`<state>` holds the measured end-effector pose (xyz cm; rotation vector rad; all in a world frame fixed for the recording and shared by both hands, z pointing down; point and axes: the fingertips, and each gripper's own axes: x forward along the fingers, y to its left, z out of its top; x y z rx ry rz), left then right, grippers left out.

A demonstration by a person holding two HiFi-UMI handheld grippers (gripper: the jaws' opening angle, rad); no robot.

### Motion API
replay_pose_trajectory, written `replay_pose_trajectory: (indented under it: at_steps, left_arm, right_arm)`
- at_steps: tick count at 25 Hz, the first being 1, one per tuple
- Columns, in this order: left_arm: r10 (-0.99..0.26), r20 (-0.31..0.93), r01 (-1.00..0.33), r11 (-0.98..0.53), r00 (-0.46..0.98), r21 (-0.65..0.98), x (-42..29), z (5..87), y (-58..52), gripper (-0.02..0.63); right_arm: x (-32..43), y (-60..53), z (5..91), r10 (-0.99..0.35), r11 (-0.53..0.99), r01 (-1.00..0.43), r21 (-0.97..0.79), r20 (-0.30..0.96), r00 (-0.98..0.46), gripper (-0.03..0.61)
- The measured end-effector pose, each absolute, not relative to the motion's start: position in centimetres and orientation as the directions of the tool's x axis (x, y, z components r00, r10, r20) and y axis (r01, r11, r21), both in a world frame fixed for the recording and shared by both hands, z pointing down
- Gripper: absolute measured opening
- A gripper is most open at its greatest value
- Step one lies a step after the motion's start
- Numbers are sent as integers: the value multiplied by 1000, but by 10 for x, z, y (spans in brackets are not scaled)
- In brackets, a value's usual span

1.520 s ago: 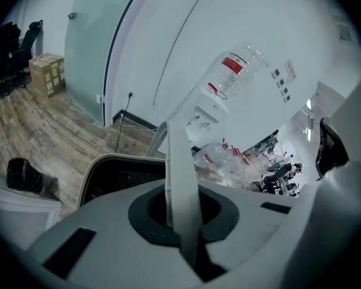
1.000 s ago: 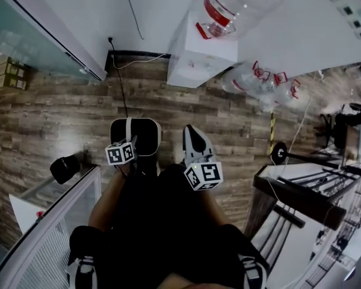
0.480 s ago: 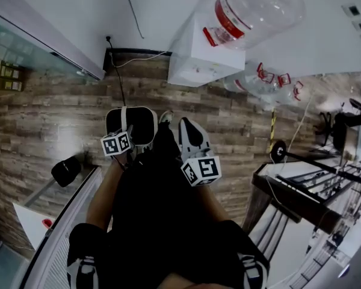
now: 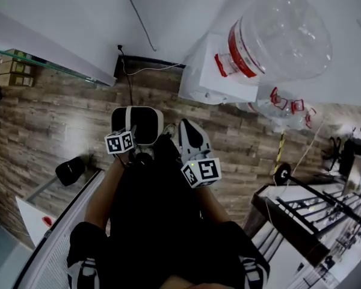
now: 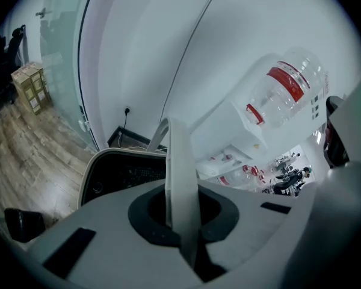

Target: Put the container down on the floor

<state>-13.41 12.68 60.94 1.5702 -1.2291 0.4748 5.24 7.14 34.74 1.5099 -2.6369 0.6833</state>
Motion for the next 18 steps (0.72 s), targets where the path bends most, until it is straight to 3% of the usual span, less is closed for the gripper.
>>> replay_pose_trajectory:
  at_steps: [18]
  left_arm:
    - [-453, 789, -861, 84, 415, 501, -134, 668, -20, 25]
  right_arm:
    - [27, -35, 397, -778, 457, -819, -349, 290, -558, 34]
